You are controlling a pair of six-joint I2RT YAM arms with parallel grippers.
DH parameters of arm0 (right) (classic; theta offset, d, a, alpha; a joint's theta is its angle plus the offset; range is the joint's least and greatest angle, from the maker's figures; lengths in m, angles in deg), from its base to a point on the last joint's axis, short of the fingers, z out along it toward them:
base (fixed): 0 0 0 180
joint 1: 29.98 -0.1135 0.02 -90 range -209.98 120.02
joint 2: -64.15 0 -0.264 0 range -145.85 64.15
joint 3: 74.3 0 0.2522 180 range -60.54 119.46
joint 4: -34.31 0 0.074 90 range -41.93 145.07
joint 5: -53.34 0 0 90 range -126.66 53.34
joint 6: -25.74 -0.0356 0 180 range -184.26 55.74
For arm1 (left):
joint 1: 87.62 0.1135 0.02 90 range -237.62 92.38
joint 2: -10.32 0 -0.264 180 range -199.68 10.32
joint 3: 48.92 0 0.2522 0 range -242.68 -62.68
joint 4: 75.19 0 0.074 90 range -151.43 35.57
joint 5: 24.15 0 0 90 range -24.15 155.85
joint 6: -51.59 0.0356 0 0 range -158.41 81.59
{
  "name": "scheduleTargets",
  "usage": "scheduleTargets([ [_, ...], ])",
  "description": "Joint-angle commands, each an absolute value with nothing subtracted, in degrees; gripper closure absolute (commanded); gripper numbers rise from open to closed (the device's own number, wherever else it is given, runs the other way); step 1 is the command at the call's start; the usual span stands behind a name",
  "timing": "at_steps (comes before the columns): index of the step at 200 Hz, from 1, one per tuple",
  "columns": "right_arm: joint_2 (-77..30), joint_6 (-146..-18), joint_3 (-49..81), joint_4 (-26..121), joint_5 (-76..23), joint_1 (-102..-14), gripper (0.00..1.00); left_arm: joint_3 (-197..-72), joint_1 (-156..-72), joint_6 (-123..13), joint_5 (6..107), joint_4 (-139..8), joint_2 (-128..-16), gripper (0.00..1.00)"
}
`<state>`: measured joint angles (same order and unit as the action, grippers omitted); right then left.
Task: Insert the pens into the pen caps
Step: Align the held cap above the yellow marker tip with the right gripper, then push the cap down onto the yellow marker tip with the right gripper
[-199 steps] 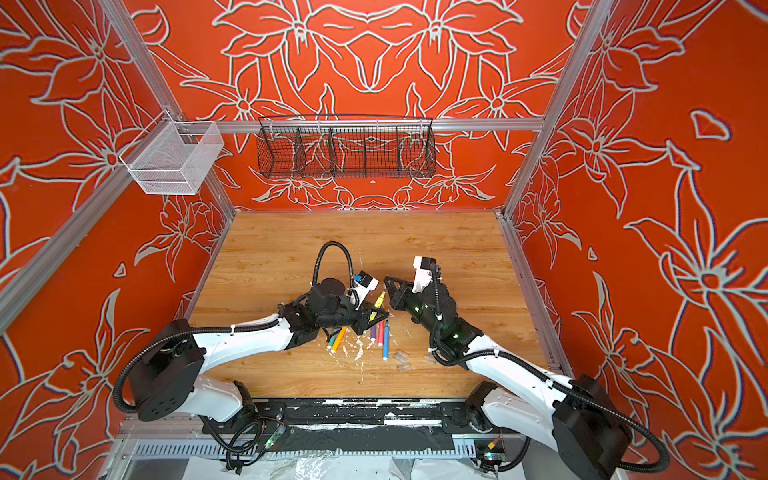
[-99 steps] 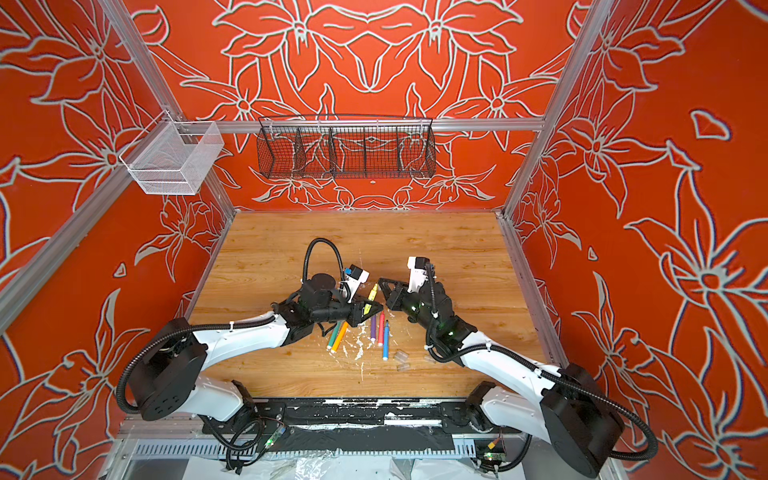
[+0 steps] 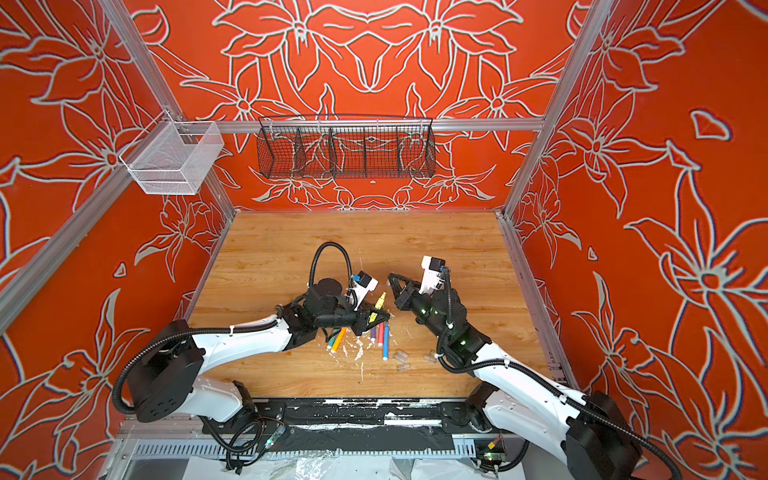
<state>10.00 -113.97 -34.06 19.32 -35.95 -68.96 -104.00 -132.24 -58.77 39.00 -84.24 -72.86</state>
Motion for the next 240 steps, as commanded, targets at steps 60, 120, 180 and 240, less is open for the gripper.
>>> scheduleTargets([
  [60,6.8,-113.9,-33.9,17.9,-33.6,-69.0,1.0,-105.2,-132.2,-57.3,40.5,-83.7,-71.8,1.0],
  [120,4.5,-114.7,-33.7,16.4,-31.4,-69.1,1.0,-104.6,-131.7,-59.2,40.5,-84.7,-71.4,1.0],
  [180,1.4,-115.6,-34.6,10.2,-26.4,-69.7,1.0,-102.8,-128.8,-64.3,37.1,-88.1,-69.8,1.0],
  [240,-0.7,-114.0,-34.5,6.8,-24.1,-71.2,1.0,-100.6,-125.9,-67.8,34.0,-92.3,-69.0,1.0],
])
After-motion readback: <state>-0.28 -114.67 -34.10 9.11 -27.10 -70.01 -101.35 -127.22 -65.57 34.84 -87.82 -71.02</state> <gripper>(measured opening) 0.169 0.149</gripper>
